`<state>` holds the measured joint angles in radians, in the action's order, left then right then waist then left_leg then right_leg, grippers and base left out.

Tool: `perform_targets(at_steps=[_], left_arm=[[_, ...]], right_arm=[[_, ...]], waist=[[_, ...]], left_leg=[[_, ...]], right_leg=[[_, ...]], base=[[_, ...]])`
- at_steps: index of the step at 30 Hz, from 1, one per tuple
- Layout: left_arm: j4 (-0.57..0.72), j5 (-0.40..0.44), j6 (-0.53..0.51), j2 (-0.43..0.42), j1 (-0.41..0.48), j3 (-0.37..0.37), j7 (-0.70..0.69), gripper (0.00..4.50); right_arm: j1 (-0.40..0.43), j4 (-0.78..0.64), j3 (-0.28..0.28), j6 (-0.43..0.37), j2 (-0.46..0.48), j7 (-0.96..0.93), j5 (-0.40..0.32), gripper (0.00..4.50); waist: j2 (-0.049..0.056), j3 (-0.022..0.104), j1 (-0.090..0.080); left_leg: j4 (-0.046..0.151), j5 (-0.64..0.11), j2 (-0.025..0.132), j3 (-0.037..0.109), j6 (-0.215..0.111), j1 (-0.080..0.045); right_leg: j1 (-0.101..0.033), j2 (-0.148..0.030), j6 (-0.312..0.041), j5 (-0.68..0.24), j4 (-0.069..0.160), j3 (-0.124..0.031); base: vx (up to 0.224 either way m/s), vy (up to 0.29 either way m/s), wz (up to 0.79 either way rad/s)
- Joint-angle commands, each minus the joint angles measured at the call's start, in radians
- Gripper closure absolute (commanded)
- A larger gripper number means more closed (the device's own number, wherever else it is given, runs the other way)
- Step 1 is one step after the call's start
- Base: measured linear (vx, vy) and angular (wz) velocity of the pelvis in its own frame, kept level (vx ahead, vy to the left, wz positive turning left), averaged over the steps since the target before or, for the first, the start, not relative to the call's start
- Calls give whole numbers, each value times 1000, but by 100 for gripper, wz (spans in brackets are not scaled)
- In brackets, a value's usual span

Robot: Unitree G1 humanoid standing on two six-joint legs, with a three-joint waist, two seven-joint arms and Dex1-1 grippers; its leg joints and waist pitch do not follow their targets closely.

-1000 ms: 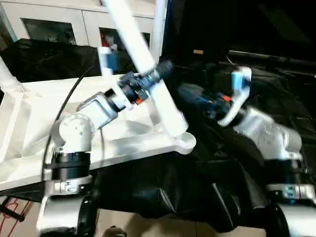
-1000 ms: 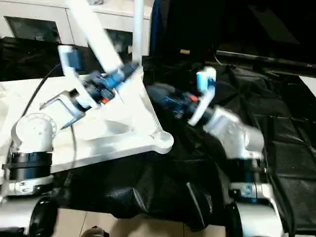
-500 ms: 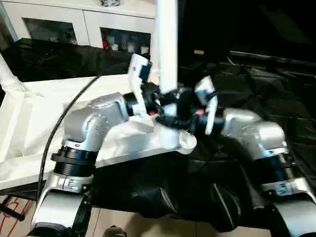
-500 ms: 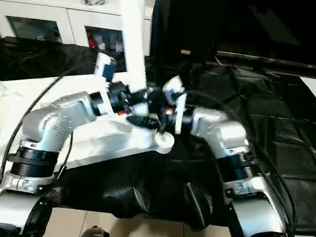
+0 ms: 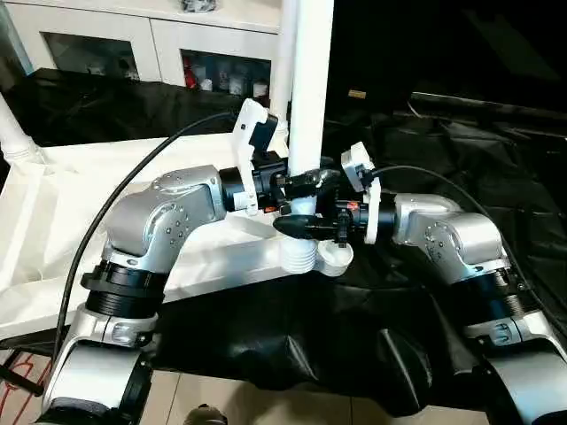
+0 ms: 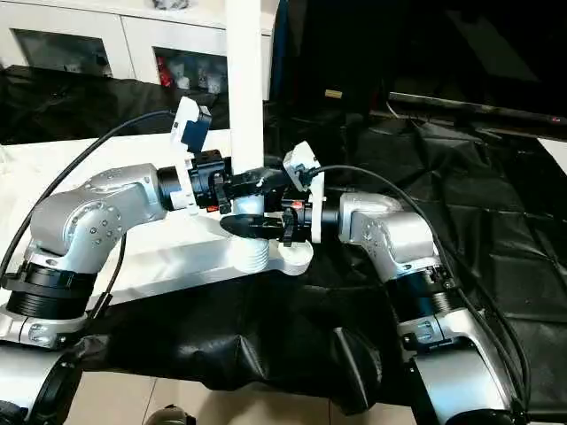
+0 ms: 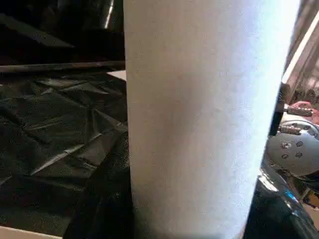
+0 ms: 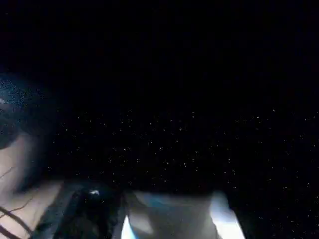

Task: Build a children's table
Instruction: Insert table leg to table base

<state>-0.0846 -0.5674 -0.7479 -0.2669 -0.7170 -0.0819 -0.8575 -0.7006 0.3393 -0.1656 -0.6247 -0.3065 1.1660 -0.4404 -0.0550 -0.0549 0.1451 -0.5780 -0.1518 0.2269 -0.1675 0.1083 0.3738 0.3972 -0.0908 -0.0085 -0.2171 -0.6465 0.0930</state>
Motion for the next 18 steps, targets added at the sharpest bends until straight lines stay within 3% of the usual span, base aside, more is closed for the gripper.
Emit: perform_targets(at_steps=[1,2,11,18], left_arm=[[46,-43,-18,17,-7,-19,-34,259],[46,-44,-18,18,-7,-18,-35,259],[41,-41,-22,19,-15,-24,-52,259],[37,-35,-14,34,-22,-29,-51,259]], right_arm=[[-9,13,-6,-11,-20,0,5,170],[-8,12,-8,-12,-20,4,5,192],[-3,13,-25,-17,-26,41,13,251],[9,6,-37,-22,-31,62,19,261]], waist=[[0,76,2],[0,76,1],[3,77,2],[3,78,3]], left_leg=[[49,-97,-2,-10,3,-7],[48,-99,-3,-11,3,-7],[48,-110,-2,-10,6,-9],[47,-106,-3,-10,3,-8]], right_leg=[[-68,-43,-198,32,65,-49],[-68,-42,-199,31,66,-49],[-67,-43,-203,26,66,-48],[-69,-43,-206,31,66,-49]], base=[[0,0,0],[0,0,0],[0,0,0],[0,0,0]])
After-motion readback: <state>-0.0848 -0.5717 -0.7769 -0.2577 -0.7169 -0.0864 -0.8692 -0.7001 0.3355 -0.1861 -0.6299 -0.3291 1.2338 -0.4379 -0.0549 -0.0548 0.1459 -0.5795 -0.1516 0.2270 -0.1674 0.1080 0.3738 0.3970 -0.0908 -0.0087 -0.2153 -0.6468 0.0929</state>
